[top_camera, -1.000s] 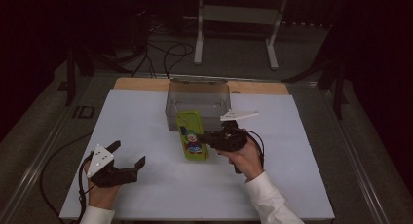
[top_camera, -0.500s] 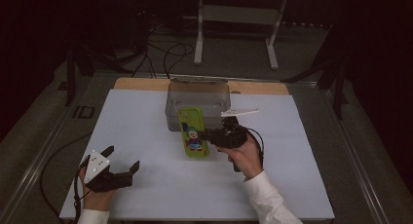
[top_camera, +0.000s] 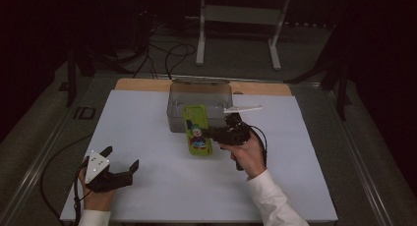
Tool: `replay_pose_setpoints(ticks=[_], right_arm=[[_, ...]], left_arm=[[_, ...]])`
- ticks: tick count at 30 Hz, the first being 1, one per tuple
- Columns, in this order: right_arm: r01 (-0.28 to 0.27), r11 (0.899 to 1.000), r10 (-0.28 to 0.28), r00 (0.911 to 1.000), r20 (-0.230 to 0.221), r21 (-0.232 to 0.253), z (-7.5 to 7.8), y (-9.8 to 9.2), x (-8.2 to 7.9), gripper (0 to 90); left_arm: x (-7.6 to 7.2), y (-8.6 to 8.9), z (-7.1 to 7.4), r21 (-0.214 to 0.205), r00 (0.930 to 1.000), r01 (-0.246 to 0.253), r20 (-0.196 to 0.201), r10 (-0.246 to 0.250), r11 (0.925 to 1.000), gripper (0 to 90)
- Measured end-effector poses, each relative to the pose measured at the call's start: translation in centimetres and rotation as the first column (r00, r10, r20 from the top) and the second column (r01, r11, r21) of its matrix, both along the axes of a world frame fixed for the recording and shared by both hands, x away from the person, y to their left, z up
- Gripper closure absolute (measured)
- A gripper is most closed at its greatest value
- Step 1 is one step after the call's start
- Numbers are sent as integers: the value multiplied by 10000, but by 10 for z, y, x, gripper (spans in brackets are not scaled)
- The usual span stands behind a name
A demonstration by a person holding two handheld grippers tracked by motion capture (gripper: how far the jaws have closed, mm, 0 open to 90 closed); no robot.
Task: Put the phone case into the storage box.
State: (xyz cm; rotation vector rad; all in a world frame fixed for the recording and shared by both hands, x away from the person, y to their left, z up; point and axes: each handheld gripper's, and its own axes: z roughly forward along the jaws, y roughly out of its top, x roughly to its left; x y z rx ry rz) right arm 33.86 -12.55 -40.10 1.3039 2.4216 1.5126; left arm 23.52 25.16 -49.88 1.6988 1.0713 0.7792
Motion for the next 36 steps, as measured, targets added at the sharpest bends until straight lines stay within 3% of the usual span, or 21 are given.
replay_pose_setpoints(ticks=[15,25,36], right_arm=[[445,9990,-444,9980,-442,17,13,1,11,788],[853,9963,-859,9934,-757,-109,20,-2,21,787],[1056,9942,-1070,9906,-853,-206,22,-5,31,786]], left_arm=[[2,-3,-3,157,9999,-149,49,148,9998,0],[2,-3,-3,275,9980,-557,315,548,9981,0],[2,-8,-4,416,9987,-430,308,417,9982,0]])
